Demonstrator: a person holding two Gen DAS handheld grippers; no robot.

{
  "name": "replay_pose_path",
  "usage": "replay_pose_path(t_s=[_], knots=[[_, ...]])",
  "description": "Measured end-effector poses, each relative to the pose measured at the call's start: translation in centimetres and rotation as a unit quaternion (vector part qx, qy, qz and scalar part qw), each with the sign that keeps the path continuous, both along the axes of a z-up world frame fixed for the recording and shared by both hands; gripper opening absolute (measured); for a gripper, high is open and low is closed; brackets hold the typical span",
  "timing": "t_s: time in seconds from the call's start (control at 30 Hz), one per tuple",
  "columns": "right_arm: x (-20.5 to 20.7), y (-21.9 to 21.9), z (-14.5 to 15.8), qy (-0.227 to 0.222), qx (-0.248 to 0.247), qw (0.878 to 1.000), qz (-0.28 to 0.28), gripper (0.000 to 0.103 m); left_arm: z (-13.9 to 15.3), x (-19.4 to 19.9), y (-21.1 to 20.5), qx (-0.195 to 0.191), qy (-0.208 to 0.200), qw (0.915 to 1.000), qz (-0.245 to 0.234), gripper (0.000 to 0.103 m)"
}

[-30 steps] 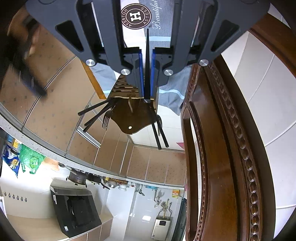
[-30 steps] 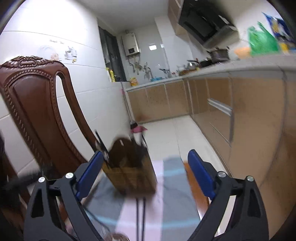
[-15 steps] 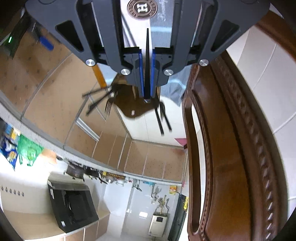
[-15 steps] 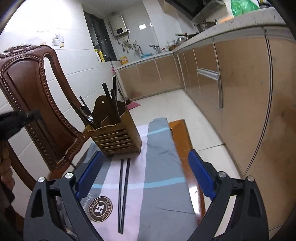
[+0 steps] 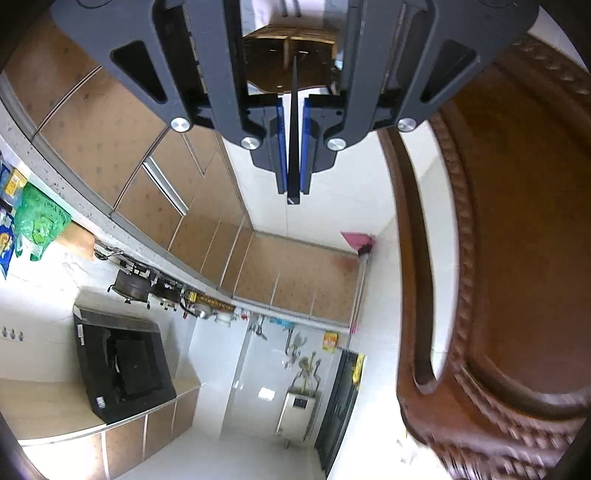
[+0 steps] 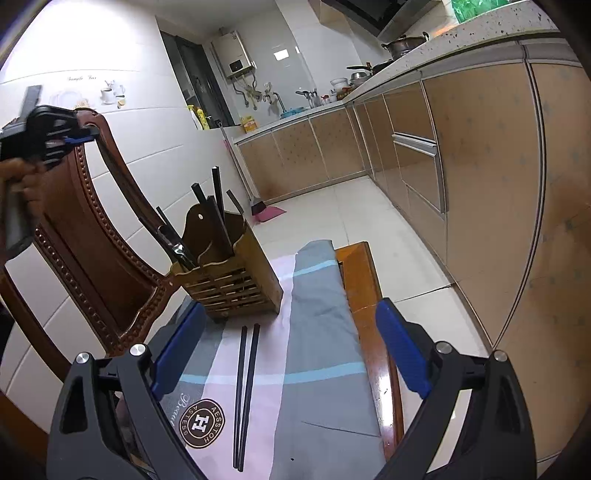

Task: Organize utensils
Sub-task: 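Move both tools back over the last two black chopsticks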

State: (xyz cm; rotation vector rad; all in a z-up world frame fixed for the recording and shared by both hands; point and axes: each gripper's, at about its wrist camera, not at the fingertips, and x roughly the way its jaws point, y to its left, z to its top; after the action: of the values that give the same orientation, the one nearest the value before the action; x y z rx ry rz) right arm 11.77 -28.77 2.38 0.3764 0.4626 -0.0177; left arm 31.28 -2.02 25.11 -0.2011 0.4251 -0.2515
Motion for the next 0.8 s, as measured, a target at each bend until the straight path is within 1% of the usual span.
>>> replay_pose_path(t_s=[0.03, 0.13, 0.2, 0.23, 0.27, 0.3, 0.33, 0.37, 0.4, 0.47, 0.5, 0.57, 0.6, 0.7, 0.8], knots=[[0.0, -0.1, 0.1, -0.002, 0.001, 1.000, 0.000, 0.091, -0.7, 0.6, -0.2, 0.001, 0.007, 1.0000, 0.001, 0.006], [0.3, -0.3, 0.0, 0.001, 0.004, 1.000, 0.000, 0.091, -4.2, 2.4, -1.3, 0.012, 0.044, 0.9989, -0.005, 0.007], [0.4, -0.4, -0.1, 0.002, 0.005, 1.000, 0.001, 0.091, -6.9, 3.1, -1.7, 0.024, 0.080, 0.9964, -0.011, 0.007], [0.5, -0.3, -0.1, 0.003, 0.006, 1.000, 0.002, 0.091, -8.5, 3.1, -1.8, 0.031, 0.104, 0.9939, -0.020, 0.014], [0.6, -0.3, -0.1, 0.003, 0.006, 1.000, 0.004, 0.091, -9.6, 2.7, -1.8, 0.036, 0.114, 0.9924, -0.026, 0.033], [0.7, -0.2, 0.0, 0.004, 0.007, 1.000, 0.006, 0.091, -10.6, 1.5, -1.8, 0.048, 0.112, 0.9919, -0.034, 0.046], [0.7, -0.1, 0.0, 0.004, 0.006, 1.000, 0.008, 0.091, -11.2, 0.4, -1.7, 0.060, 0.105, 0.9921, -0.034, 0.068], [0.8, 0.2, 0.0, 0.004, 0.005, 1.000, 0.010, 0.091, -11.9, -1.1, -1.5, 0.071, 0.097, 0.9922, -0.033, 0.074], [0.9, 0.4, 0.0, 0.005, 0.004, 1.000, 0.012, 0.091, -12.7, -3.2, -1.1, 0.079, 0.091, 0.9920, -0.037, 0.075], [1.0, 1.0, -0.1, 0.006, -0.001, 1.000, 0.020, 0.091, -14.3, -5.8, -1.0, 0.092, 0.100, 0.9894, -0.050, 0.080], [1.0, 1.2, 0.0, 0.006, -0.004, 1.000, 0.024, 0.091, -15.5, -7.8, -0.7, 0.100, 0.108, 0.9873, -0.059, 0.081], [1.1, 1.9, -0.1, 0.008, -0.015, 0.999, 0.029, 0.091, -17.3, -10.4, -0.6, 0.111, 0.113, 0.9857, -0.057, 0.083], [1.1, 2.3, -0.2, 0.011, -0.021, 0.999, 0.032, 0.091, -18.4, -11.9, -0.3, 0.110, 0.118, 0.9854, -0.055, 0.084], [0.8, 3.3, -0.4, 0.015, -0.032, 0.999, 0.042, 0.091, -20.6, -14.6, 0.3, 0.105, 0.127, 0.9850, -0.050, 0.084], [0.3, 4.6, -0.6, 0.019, -0.049, 0.997, 0.053, 0.091, -21.1, -16.5, 0.8, 0.101, 0.114, 0.9871, -0.049, 0.084]])
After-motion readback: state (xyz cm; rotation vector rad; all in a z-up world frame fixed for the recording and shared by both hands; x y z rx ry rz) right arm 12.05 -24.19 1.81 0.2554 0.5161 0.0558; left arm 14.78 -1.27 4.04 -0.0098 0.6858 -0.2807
